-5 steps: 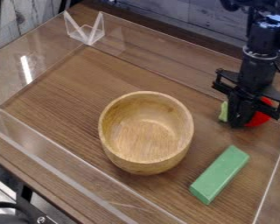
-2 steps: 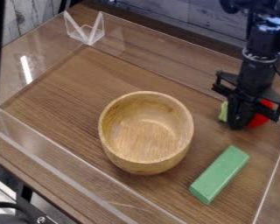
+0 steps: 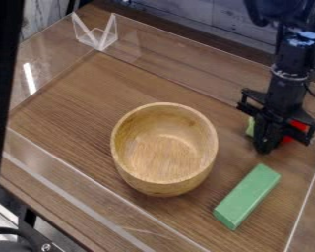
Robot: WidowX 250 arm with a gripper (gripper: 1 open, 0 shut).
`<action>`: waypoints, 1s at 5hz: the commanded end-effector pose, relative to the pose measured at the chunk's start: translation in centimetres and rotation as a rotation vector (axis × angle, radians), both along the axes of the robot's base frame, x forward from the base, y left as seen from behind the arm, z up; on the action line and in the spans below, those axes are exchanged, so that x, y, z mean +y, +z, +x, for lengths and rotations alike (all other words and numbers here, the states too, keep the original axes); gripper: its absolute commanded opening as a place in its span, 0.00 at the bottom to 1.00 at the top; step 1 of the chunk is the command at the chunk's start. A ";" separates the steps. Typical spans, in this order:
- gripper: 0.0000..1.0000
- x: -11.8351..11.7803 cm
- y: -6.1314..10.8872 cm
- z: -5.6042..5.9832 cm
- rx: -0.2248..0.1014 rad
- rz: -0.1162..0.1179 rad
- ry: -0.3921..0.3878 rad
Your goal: Move the red object to the right side of the table
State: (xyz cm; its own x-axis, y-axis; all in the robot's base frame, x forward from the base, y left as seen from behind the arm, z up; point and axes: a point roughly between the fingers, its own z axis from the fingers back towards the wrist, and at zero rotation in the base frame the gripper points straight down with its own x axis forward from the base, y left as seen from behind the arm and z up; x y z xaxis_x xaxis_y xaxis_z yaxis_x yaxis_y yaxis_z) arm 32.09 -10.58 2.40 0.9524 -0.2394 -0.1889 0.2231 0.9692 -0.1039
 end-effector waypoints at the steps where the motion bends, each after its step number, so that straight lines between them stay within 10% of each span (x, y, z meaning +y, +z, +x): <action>1: 0.00 -0.5 1.3 0.7 -0.051 -0.013 -0.008; 5: 0.00 -0.1 3.8 1.1 -0.098 -0.027 0.009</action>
State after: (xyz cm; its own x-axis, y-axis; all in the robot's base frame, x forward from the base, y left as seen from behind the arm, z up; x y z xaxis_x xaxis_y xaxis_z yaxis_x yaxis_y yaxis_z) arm 31.94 -10.52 2.97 0.9528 -0.2348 -0.1923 0.2179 0.9703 -0.1054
